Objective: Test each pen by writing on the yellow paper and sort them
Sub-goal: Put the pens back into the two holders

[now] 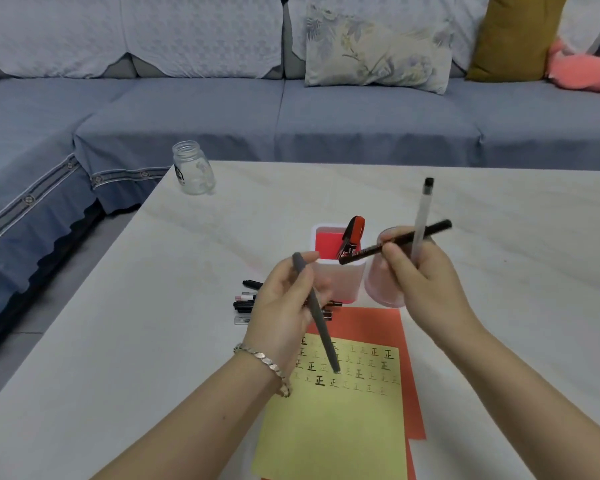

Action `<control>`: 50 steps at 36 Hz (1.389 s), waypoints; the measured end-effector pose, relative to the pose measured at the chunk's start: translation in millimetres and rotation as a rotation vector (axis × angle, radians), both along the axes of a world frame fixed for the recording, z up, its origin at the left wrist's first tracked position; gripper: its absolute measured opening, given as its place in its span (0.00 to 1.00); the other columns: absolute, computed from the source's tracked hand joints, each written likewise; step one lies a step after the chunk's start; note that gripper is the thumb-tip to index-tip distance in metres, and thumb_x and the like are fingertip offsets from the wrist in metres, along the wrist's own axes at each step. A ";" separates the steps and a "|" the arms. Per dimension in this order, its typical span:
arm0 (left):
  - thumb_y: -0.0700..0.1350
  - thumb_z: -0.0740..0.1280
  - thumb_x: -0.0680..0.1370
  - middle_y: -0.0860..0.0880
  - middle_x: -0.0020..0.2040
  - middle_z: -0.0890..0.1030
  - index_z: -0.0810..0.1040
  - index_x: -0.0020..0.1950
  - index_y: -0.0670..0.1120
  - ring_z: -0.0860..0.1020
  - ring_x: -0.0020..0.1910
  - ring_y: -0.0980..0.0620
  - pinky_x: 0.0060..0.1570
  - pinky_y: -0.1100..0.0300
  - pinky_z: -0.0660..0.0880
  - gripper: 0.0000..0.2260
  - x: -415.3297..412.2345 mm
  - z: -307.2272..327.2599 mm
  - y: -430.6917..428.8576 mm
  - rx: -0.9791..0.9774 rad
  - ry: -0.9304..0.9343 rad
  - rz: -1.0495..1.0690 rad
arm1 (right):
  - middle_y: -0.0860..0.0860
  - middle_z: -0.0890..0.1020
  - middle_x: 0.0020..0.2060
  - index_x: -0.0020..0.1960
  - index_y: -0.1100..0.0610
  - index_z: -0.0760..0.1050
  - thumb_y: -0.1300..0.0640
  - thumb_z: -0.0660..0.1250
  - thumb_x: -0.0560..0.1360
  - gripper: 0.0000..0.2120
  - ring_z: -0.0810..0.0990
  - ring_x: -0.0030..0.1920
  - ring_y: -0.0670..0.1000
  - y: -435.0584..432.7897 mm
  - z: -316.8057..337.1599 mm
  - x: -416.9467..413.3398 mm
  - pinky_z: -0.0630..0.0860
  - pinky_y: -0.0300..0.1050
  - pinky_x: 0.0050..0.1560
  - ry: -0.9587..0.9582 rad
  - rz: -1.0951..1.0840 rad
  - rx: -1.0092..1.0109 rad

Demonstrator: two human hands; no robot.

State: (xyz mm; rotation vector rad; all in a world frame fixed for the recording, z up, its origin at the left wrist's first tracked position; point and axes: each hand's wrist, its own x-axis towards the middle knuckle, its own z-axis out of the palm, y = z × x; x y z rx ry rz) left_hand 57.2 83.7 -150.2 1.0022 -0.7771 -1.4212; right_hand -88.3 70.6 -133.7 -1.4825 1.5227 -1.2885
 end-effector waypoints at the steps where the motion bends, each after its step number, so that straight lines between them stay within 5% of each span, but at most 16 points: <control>1: 0.37 0.59 0.78 0.52 0.37 0.80 0.77 0.48 0.45 0.81 0.44 0.52 0.49 0.59 0.78 0.08 0.8 2.6 -1.7 -0.039 -0.015 0.045 | 0.46 0.75 0.34 0.45 0.53 0.73 0.59 0.57 0.79 0.08 0.74 0.33 0.39 -6.4 1.7 2.0 0.68 0.27 0.35 0.019 -0.020 -0.046; 4: 0.36 0.60 0.78 0.47 0.47 0.76 0.75 0.47 0.46 0.82 0.47 0.51 0.48 0.62 0.78 0.07 3.8 14.1 -9.6 -0.170 -0.021 0.176 | 0.46 0.76 0.35 0.47 0.52 0.72 0.57 0.55 0.80 0.08 0.74 0.37 0.33 -25.5 3.9 8.8 0.66 0.21 0.37 0.101 -0.049 -0.097; 8: 0.42 0.58 0.80 0.47 0.42 0.76 0.73 0.49 0.51 0.83 0.46 0.49 0.51 0.49 0.78 0.06 4.2 28.5 -18.8 -0.179 0.073 0.215 | 0.50 0.77 0.36 0.48 0.57 0.70 0.54 0.53 0.81 0.10 0.74 0.35 0.47 -49.2 -2.4 18.3 0.66 0.31 0.30 0.273 -0.035 0.087; 10: 0.47 0.55 0.81 0.48 0.36 0.76 0.73 0.51 0.56 0.83 0.40 0.50 0.43 0.50 0.80 0.08 2.3 29.8 -23.2 -0.128 0.115 0.219 | 0.56 0.78 0.41 0.48 0.60 0.70 0.55 0.54 0.81 0.11 0.75 0.40 0.54 -57.5 -10.5 20.9 0.66 0.42 0.34 0.414 0.007 0.208; 12: 0.48 0.52 0.82 0.50 0.26 0.73 0.72 0.53 0.58 0.75 0.25 0.54 0.27 0.61 0.75 0.10 1.9 24.5 -29.4 -0.064 0.061 0.230 | 0.57 0.79 0.42 0.49 0.61 0.70 0.56 0.55 0.80 0.10 0.76 0.46 0.59 -57.7 -16.4 20.2 0.65 0.44 0.37 0.465 0.019 0.242; 16: 0.35 0.53 0.80 0.49 0.29 0.68 0.71 0.50 0.48 0.63 0.24 0.56 0.21 0.67 0.61 0.11 1.9 11.4 -43.4 0.142 -0.113 0.135 | 0.46 0.73 0.33 0.64 0.53 0.67 0.49 0.56 0.79 0.15 0.72 0.34 0.42 -29.6 -8.7 12.2 0.65 0.28 0.31 0.306 -0.003 0.120; 19: 0.31 0.56 0.78 0.47 0.33 0.70 0.74 0.46 0.40 0.67 0.28 0.55 0.29 0.65 0.68 0.09 0.3 11.4 -48.8 0.165 -0.295 0.015 | 0.40 0.73 0.39 0.60 0.42 0.65 0.49 0.49 0.80 0.10 0.73 0.36 0.34 -7.6 -6.3 -1.4 0.66 0.27 0.34 0.155 0.014 0.044; 22: 0.38 0.57 0.80 0.47 0.33 0.74 0.73 0.56 0.44 0.73 0.26 0.57 0.27 0.65 0.75 0.08 -0.1 16.9 -52.9 0.024 -0.505 -0.129 | 0.44 0.75 0.39 0.49 0.44 0.69 0.54 0.50 0.81 0.10 0.74 0.37 0.41 2.9 -6.6 -19.1 0.69 0.33 0.37 0.056 -0.031 -0.043; 27: 0.47 0.56 0.81 0.56 0.31 0.71 0.73 0.61 0.54 0.68 0.27 0.61 0.27 0.67 0.63 0.12 -0.1 19.7 -66.3 -0.276 -1.260 -0.296 | 0.45 0.77 0.33 0.46 0.48 0.73 0.62 0.53 0.80 0.13 0.76 0.34 0.40 7.3 4.4 -40.4 0.72 0.27 0.38 -0.133 -0.056 -0.052; 32: 0.39 0.55 0.79 0.44 0.52 0.69 0.73 0.62 0.44 0.74 0.39 0.45 0.41 0.55 0.73 0.14 -3.7 32.4 -75.4 -0.320 -1.637 -0.307 | 0.45 0.74 0.29 0.59 0.47 0.69 0.58 0.51 0.81 0.12 0.70 0.27 0.38 6.5 8.2 -45.9 0.67 0.28 0.31 -0.188 -0.026 -0.057; 35: 0.35 0.56 0.78 0.45 0.56 0.67 0.73 0.62 0.44 0.72 0.38 0.45 0.40 0.56 0.69 0.15 0.1 39.4 -77.8 -0.436 -1.830 -0.275 | 0.42 0.72 0.29 0.51 0.43 0.71 0.57 0.52 0.81 0.12 0.70 0.28 0.39 5.2 8.1 -47.4 0.68 0.29 0.32 -0.152 -0.049 -0.130; 39: 0.39 0.62 0.77 0.48 0.53 0.77 0.76 0.59 0.46 0.76 0.50 0.46 0.49 0.54 0.73 0.11 2.5 44.5 -80.8 -0.482 -1.814 -0.274 | 0.47 0.75 0.36 0.49 0.50 0.69 0.63 0.54 0.80 0.10 0.76 0.34 0.36 0.7 14.1 -44.6 0.71 0.26 0.38 -0.142 -0.113 -0.254; 45: 0.40 0.70 0.71 0.48 0.40 0.79 0.73 0.42 0.46 0.78 0.44 0.47 0.47 0.54 0.75 0.06 -5.1 31.2 -86.5 -0.318 -1.538 -0.296 | 0.47 0.78 0.47 0.62 0.42 0.62 0.69 0.56 0.78 0.24 0.81 0.51 0.46 -13.6 14.1 -34.0 0.76 0.35 0.52 -0.030 -0.134 -0.491; 48: 0.39 0.66 0.74 0.47 0.43 0.77 0.70 0.43 0.45 0.76 0.44 0.46 0.45 0.56 0.73 0.05 -10.3 21.0 -97.1 -0.249 -1.645 -0.403 | 0.49 0.77 0.48 0.68 0.35 0.54 0.66 0.59 0.78 0.31 0.80 0.50 0.45 -24.1 3.8 -33.3 0.77 0.35 0.47 0.109 -0.156 -0.459; 50: 0.38 0.60 0.75 0.46 0.44 0.75 0.68 0.45 0.46 0.75 0.43 0.45 0.44 0.56 0.72 0.03 -15.0 15.6 -103.2 -0.246 -1.728 -0.464 | 0.48 0.77 0.48 0.67 0.38 0.61 0.64 0.58 0.79 0.26 0.80 0.50 0.47 -30.0 -3.6 -34.4 0.77 0.37 0.47 0.192 -0.194 -0.424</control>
